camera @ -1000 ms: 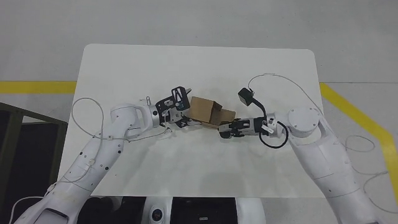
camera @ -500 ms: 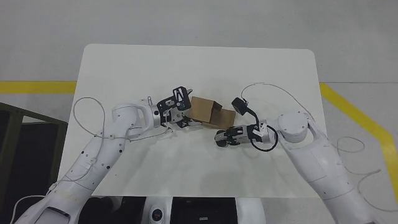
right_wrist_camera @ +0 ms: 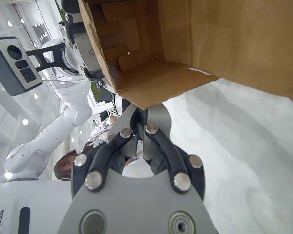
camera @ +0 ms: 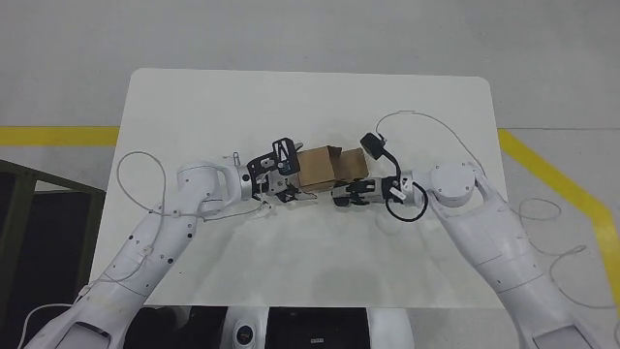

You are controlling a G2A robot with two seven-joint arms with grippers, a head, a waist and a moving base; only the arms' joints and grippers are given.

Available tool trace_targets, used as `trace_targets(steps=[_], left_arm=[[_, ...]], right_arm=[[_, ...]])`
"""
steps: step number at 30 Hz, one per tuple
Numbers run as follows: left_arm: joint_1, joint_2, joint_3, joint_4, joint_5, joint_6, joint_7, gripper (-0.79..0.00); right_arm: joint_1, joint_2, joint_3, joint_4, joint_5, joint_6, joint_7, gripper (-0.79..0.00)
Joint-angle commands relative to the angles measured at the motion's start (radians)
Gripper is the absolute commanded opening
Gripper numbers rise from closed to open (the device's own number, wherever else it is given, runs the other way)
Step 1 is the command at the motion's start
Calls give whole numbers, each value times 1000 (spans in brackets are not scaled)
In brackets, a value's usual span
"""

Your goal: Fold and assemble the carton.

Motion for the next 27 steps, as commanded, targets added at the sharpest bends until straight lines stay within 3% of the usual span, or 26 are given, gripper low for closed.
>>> trace_targets(steps=[1,7,14,27], left_arm=[[-1,-1,0,3,-1,0,-2,0],[-4,-4,-3,10,-7,7,-7,0],[2,-8,-7,11,-28,29,-12,0],[-11,-22,16,25,-53,39,-44,0]], right_arm=[[20,-2,-8,20,0,-10,15,-785],[17,17,37,6,-26,26,65,-785],[-43,46,132,-39,-75,46,-14,-785],[5,24,70,34,-19,-33,-63,-785]])
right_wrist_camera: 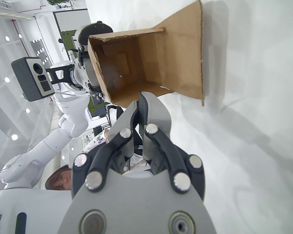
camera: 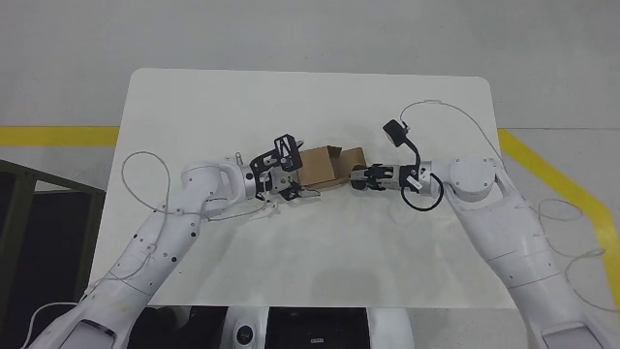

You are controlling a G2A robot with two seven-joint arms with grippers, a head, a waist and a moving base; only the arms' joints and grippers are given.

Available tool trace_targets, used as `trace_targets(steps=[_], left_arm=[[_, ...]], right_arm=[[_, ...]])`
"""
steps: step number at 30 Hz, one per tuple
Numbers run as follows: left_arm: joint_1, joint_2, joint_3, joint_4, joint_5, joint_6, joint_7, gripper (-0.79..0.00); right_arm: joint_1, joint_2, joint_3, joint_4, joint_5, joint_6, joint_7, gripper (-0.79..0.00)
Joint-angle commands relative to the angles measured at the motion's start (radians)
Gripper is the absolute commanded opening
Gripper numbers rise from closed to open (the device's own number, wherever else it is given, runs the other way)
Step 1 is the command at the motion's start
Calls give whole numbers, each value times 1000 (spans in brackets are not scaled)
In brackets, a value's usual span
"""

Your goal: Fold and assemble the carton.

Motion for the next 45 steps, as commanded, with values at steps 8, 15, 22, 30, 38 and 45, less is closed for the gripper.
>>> trace_targets(steps=[8,15,22,30,38,45], left_arm=[[-17,-9,15,15,-6,-11,-12,0],[-21,-13,17,19,-4,-13,-12,0],[-21,-15,15,20,2,-17,-9,0],[-19,-15,6,23,5,-28,-10,0],[-18,-16,1,22,5,-35,-12,0],[-19,-17,-2,24,-4,-44,-15,0]], right_arm=[[67,-28,-78,72,46,-33,8,-785],[116,-56,-143,127,82,-59,19,-785],[161,-83,-197,188,108,-92,24,-785],[159,-70,-161,183,104,-127,79,-785],[93,-22,-54,68,41,-78,122,-785],[46,10,26,4,-27,-38,102,-785]])
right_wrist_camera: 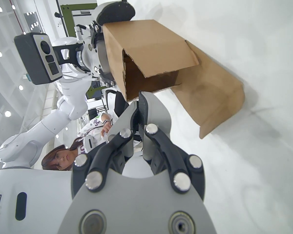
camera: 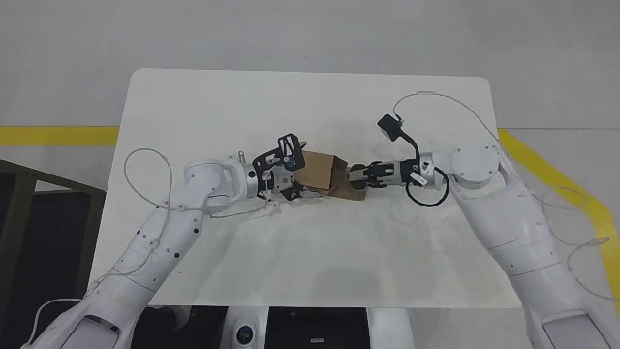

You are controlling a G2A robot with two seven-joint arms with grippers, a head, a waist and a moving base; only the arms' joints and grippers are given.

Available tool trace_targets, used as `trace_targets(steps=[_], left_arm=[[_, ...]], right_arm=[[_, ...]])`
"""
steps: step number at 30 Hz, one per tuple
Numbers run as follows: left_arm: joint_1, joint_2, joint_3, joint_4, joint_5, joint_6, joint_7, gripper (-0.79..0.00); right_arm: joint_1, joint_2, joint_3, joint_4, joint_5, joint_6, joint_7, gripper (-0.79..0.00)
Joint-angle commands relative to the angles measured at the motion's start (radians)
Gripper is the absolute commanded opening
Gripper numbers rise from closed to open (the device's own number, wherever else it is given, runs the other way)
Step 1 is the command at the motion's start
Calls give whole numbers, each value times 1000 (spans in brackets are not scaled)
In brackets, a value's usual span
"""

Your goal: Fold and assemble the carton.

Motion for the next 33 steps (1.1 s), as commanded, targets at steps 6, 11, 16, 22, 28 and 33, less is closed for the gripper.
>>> trace_targets(steps=[6,11,16,22,28,33], left_arm=[[-1,-1,-3,0,-3,-11,-1,0],[1,-1,-6,-3,-3,-14,0,0],[3,-1,-10,-6,0,-17,0,0],[5,-1,-13,-8,0,-19,0,0],[7,-2,-15,-10,4,-17,2,0],[7,-3,-15,-11,4,-16,0,0]], right_arm=[[10,2,8,43,-28,-34,-64,-785],[67,-14,-44,108,-42,-84,-74,-785],[135,-33,-101,171,-58,-142,-51,-785],[207,-53,-161,221,-88,-165,-17,-785],[227,-62,-197,227,-91,-161,40,-785],[224,-67,-212,214,-83,-143,50,-785]])
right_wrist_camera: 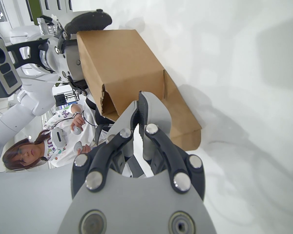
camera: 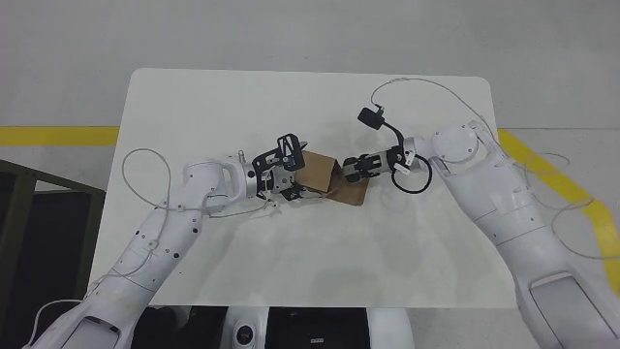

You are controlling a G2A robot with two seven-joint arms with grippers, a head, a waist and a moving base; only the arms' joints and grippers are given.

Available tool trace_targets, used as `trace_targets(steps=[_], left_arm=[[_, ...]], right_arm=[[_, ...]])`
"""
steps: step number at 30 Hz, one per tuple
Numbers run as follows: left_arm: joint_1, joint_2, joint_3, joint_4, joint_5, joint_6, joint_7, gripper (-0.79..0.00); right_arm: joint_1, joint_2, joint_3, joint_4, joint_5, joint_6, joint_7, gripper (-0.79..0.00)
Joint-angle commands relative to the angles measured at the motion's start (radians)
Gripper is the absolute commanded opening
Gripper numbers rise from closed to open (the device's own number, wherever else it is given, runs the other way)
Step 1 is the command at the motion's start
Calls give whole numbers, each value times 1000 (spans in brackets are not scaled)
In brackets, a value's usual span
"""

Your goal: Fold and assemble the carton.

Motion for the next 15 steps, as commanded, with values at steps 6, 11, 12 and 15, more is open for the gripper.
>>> trace_targets(steps=[6,11,12,15], left_arm=[[-1,-2,1,-1,2,5,-1,0],[-1,-3,0,0,4,8,-2,0],[-1,-3,0,0,4,8,-2,0],[0,-3,-2,-1,5,10,-2,0]], right_arm=[[-13,-6,-18,-22,25,38,4,-785],[-27,-6,-13,-36,42,59,-7,-785],[-31,-5,-10,-41,43,64,-9,-785],[-47,0,1,-55,46,80,-15,-785]])
